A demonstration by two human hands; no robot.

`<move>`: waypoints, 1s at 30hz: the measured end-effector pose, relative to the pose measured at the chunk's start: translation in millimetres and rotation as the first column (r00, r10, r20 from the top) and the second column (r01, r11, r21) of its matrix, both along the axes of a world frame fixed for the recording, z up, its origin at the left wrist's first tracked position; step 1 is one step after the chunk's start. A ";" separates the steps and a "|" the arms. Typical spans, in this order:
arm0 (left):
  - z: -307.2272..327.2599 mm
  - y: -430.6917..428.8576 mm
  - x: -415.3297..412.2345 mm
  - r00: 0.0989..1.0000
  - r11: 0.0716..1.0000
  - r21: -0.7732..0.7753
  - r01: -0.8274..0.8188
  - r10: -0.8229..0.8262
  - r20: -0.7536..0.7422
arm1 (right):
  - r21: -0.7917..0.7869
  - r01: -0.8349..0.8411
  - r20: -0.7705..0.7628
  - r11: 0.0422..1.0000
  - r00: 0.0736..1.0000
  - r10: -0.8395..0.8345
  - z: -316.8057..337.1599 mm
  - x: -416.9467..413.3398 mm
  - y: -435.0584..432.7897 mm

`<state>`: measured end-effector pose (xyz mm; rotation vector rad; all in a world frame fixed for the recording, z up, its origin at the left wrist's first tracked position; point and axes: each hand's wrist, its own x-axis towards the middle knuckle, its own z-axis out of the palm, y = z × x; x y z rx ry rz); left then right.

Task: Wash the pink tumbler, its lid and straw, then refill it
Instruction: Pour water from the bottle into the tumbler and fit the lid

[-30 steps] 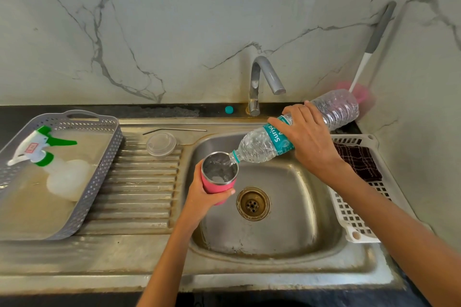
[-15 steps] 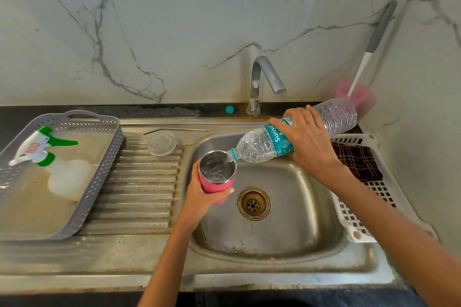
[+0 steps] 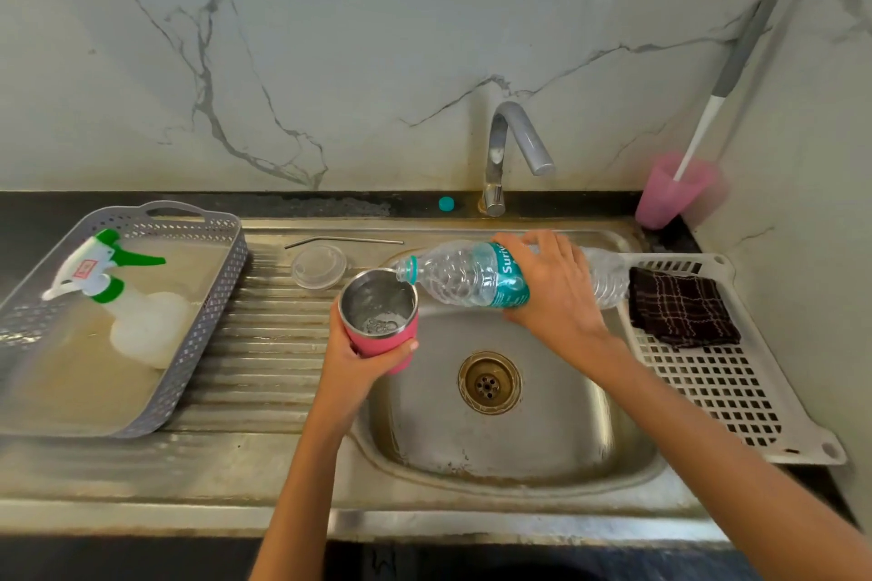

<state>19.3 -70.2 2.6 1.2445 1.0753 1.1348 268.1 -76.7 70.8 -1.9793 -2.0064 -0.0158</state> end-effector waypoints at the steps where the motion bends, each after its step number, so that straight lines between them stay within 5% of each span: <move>1: 0.4 0.8 -3.4 1.000 1.000 0.008 -0.003 0.003 0.001 | -0.013 -0.006 -0.060 1.000 0.998 0.005 -1.6 -5.1 0.6; 6: -2.6 3.8 -15.2 0.997 0.997 0.022 -0.079 0.080 -0.016 | -0.030 0.047 -0.479 0.998 0.876 -0.056 -20.2 -19.7 10.3; 10: -11.6 9.3 -31.4 0.985 0.985 0.004 -0.170 0.170 -0.025 | -0.044 0.043 -0.626 0.998 0.777 -0.061 -32.0 -30.7 13.6; 30: -22.3 36.9 -84.2 0.936 0.942 0.034 -0.335 0.337 -0.098 | -0.134 -0.095 -0.798 0.986 0.601 -0.050 -42.6 -64.0 26.6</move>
